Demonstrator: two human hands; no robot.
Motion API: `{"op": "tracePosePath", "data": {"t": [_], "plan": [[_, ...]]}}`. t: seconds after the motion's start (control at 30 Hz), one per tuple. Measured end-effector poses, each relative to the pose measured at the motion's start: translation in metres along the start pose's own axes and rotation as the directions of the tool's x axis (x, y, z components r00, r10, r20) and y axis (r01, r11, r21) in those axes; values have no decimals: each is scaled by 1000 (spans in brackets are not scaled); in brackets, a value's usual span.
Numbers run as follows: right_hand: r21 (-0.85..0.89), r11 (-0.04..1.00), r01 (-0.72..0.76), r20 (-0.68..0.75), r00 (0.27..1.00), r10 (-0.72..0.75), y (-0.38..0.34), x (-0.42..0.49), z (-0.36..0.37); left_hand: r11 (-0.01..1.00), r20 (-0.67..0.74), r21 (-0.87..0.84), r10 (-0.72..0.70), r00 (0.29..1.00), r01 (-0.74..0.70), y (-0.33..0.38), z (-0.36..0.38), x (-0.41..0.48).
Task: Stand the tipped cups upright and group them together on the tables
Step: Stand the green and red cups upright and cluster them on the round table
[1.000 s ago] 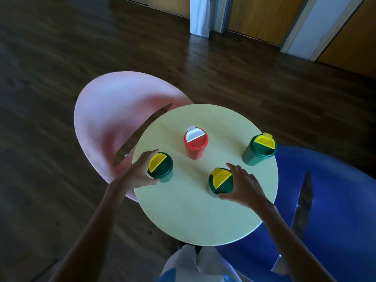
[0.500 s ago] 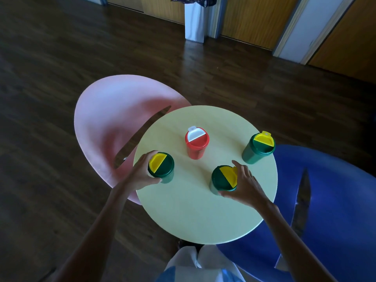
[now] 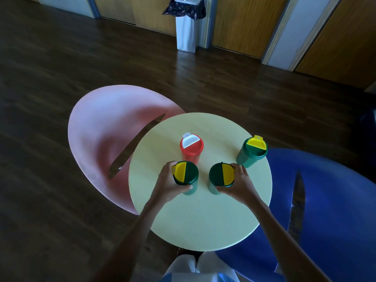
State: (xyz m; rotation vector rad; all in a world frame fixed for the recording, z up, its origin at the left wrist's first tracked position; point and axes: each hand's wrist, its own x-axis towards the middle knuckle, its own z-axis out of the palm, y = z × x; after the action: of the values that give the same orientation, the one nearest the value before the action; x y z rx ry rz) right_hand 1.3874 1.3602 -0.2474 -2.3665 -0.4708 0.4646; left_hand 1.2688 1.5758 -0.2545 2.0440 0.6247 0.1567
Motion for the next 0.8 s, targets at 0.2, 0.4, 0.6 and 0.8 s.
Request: {"op": "tracePosePath", "data": {"t": [0.2,0.4,0.6,0.8], "plan": [[-3,1000,-25,5,1000,25,5,6,2,999,19,48,2,1000,-3,10,31,9],[-81,996,42,178,984,-27,18,6,-5,997,145,63,27,989,-36,3,30,10],[-145,989,23,124,992,-5,19,7,-11,992,215,61,91,972,-107,-9,22,14],[-114,993,1,126,992,14,16,3,-2,993,49,86,81,996,-85,-11,38,4]]}}
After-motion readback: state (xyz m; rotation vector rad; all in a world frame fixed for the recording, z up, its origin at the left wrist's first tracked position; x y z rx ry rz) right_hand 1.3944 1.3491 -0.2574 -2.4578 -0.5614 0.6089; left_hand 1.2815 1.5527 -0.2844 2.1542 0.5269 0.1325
